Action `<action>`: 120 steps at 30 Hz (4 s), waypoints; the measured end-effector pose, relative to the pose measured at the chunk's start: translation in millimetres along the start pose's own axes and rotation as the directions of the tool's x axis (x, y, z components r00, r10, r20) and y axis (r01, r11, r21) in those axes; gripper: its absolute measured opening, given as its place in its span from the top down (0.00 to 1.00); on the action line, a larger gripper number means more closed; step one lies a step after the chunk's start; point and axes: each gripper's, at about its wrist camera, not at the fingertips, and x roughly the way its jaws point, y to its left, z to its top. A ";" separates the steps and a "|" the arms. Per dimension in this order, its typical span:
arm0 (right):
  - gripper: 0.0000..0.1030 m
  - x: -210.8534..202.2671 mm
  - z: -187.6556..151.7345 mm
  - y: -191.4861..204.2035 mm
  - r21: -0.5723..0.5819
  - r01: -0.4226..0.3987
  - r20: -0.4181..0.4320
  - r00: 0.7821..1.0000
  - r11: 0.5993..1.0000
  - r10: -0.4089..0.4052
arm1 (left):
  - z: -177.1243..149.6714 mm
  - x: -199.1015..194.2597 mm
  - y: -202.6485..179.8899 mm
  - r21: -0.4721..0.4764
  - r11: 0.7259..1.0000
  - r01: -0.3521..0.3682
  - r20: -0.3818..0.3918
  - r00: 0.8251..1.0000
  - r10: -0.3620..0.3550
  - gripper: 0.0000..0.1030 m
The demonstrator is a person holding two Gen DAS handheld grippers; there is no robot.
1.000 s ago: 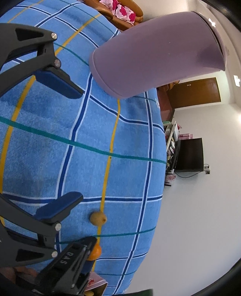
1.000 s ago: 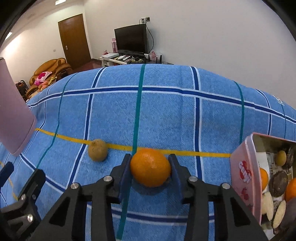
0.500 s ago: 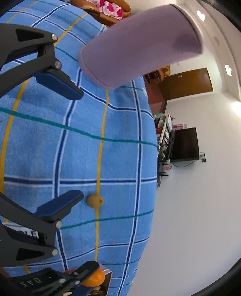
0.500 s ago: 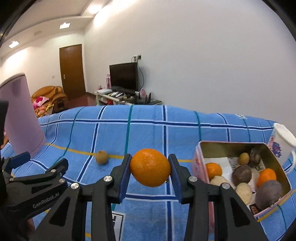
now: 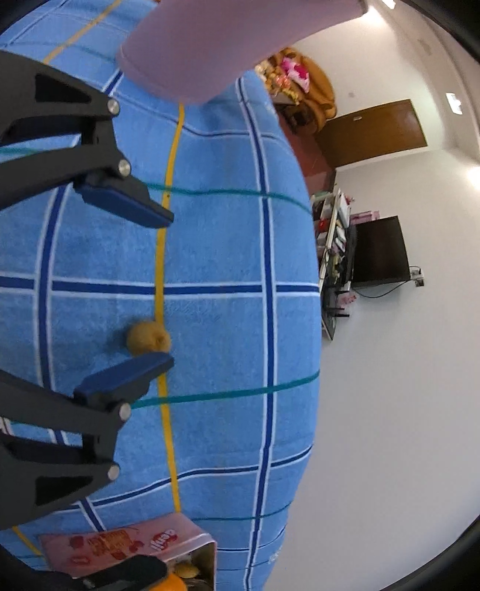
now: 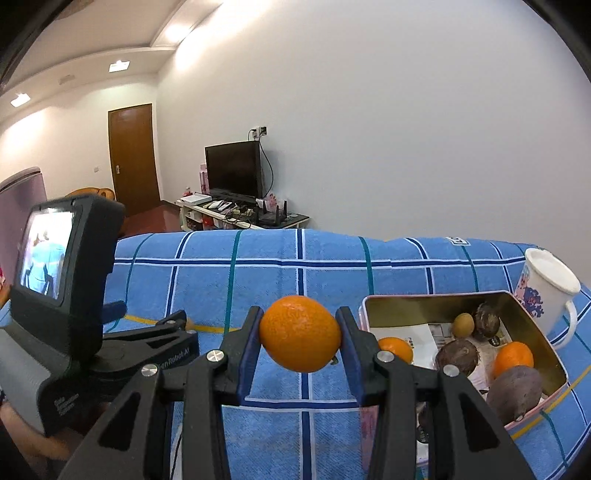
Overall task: Organize fruits
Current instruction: 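Grasp the small brown kiwi with the left tool while the right tool lifts the orange, then carry the kiwi with the left tool and the orange with the right tool over the tin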
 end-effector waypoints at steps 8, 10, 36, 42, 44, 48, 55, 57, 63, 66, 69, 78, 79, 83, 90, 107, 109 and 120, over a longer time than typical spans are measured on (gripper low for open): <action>0.59 5.8 0.4 7.7 -0.019 -0.006 -0.012 1.000 1.000 0.006 | 5.5 17.5 -3.6 -0.019 0.993 0.116 -0.075 0.990 -0.117 0.65; 0.59 4.6 -0.6 9.0 -0.024 -0.004 -0.011 1.000 1.000 0.004 | 6.3 24.3 1.5 -0.053 0.987 0.151 -0.103 0.982 -0.155 0.72; 0.59 -28.4 -5.3 26.1 -0.078 0.016 0.121 0.993 0.997 -0.006 | -25.2 -59.7 35.0 -0.140 0.982 0.127 0.227 0.969 -0.093 0.74; 0.59 -28.6 -5.8 30.4 -0.097 0.008 0.126 0.992 0.995 0.004 | -34.6 -74.7 30.5 -0.118 0.991 0.070 0.276 0.960 -0.034 0.74; 0.59 -29.8 -5.3 32.0 -0.104 0.006 0.127 0.992 0.995 0.008 | -37.4 -78.1 29.9 -0.119 0.991 0.060 0.283 0.959 -0.024 0.74; 0.59 -32.7 -6.8 31.5 -0.107 0.006 0.133 0.991 0.994 0.009 | -43.3 -85.3 32.2 -0.128 0.991 0.039 0.293 0.956 0.000 0.74; 0.59 -34.6 -8.0 29.1 -0.100 0.000 0.126 0.992 0.995 0.012 | -48.9 -92.2 30.8 -0.130 0.991 0.017 0.305 0.952 0.024 0.74; 0.59 -36.1 -8.4 28.2 -0.098 -0.002 0.125 0.992 0.995 0.014 | -51.0 -95.3 29.1 -0.126 0.992 0.008 0.313 0.949 0.032 0.74; 0.59 -42.5 -11.7 24.5 -0.094 -0.008 0.123 0.992 0.996 0.020 | -55.8 -104.3 23.2 -0.118 0.993 -0.008 0.327 0.944 0.047 0.74; 0.59 -43.3 -12.1 24.4 -0.095 -0.006 0.125 0.992 0.995 0.018 | -57.1 -106.3 22.8 -0.120 0.993 -0.010 0.329 0.943 0.049 0.74; 0.59 -46.4 -14.4 23.9 -0.099 -0.004 0.128 0.992 0.995 0.016 | -59.5 -109.4 21.6 -0.120 0.993 -0.013 0.334 0.941 0.053 0.74; 0.59 -54.1 -16.8 17.1 -0.097 0.010 0.130 0.992 0.995 0.003 | -65.5 -117.8 13.5 -0.102 0.995 -0.018 0.348 0.936 0.052 0.74; 0.59 -54.8 -17.2 15.8 -0.097 0.011 0.129 0.992 0.995 0.002 | -65.5 -117.5 13.5 -0.101 0.995 -0.017 0.348 0.936 0.051 0.74; 0.59 -58.5 -18.3 11.1 -0.096 0.020 0.132 0.991 0.995 -0.007 | -67.3 -119.5 10.9 -0.094 0.996 0.006 0.351 0.936 0.027 0.74; 0.59 -62.0 -19.8 0.0 -0.091 0.045 0.131 0.991 0.995 -0.033 | -67.9 -121.0 0.9 -0.063 0.997 0.040 0.353 0.936 -0.016 0.74; 0.59 -71.3 -21.4 -23.1 -0.087 0.084 0.145 0.987 0.993 -0.071 | -67.8 -129.8 -21.0 -0.038 0.995 0.096 0.356 0.931 -0.076 0.74; 0.59 -71.7 -21.2 -26.2 -0.086 0.093 0.147 0.986 0.992 -0.079 | -68.0 -131.2 -24.6 -0.030 0.995 0.099 0.357 0.930 -0.082 0.74; 0.59 -76.6 -21.1 -48.9 -0.077 0.129 0.155 0.981 0.989 -0.116 | -66.2 -143.7 -55.0 0.024 0.991 0.135 0.377 0.916 -0.134 0.74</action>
